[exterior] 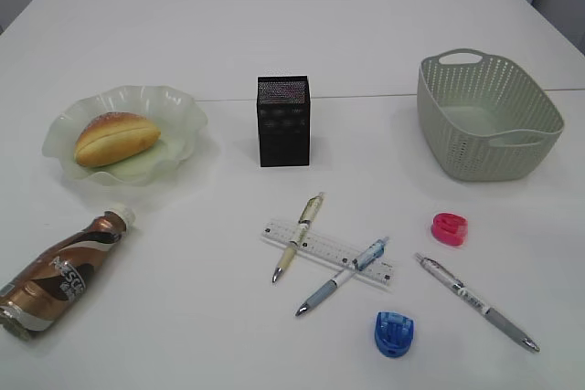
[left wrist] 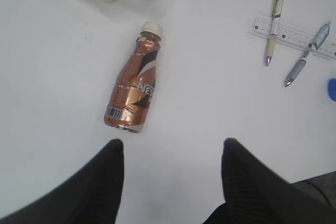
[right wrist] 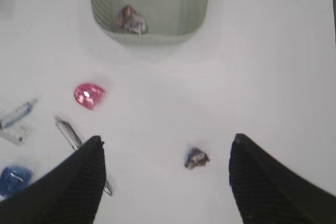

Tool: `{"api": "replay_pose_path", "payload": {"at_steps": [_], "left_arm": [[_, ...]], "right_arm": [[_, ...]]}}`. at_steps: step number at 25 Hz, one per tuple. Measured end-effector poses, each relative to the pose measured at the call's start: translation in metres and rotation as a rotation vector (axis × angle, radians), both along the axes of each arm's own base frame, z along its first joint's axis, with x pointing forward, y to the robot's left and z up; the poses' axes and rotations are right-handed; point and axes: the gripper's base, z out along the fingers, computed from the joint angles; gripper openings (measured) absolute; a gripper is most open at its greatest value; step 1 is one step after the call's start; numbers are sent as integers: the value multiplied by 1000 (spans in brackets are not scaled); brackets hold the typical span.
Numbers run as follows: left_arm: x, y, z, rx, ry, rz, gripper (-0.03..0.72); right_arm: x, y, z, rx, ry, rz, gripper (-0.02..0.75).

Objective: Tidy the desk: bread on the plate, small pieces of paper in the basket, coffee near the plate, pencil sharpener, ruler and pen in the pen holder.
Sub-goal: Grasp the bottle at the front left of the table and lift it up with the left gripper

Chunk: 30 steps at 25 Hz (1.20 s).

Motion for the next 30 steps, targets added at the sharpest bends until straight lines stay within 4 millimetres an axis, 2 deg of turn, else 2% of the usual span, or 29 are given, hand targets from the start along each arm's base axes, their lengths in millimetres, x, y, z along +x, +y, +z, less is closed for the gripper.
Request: {"api": "replay_pose_path", "payload": {"at_steps": [6,9,12,20,25,30], "left_arm": [[1,4,0,56,-16,-5,426],[1,4,0,56,-16,-5,426],[1,4,0,57,-16,-7,426],[1,3,0,46,-14,-11,426],[1,3,0,42,-12,-12,426],[1,2,0,38,-11,-13,426]], "right_arm": [[-39,-5,-48,-60,161,-11,572],[-47,-4,-73,-47,247,-16,572],[-52,-4,-87,-44,298,-16,572],[-49,-5,-104,-67,308,-7,572],[-40,-6,-129,-70,351,-25,572],[-28,-14,-148,-101,385,-114,572]]}}
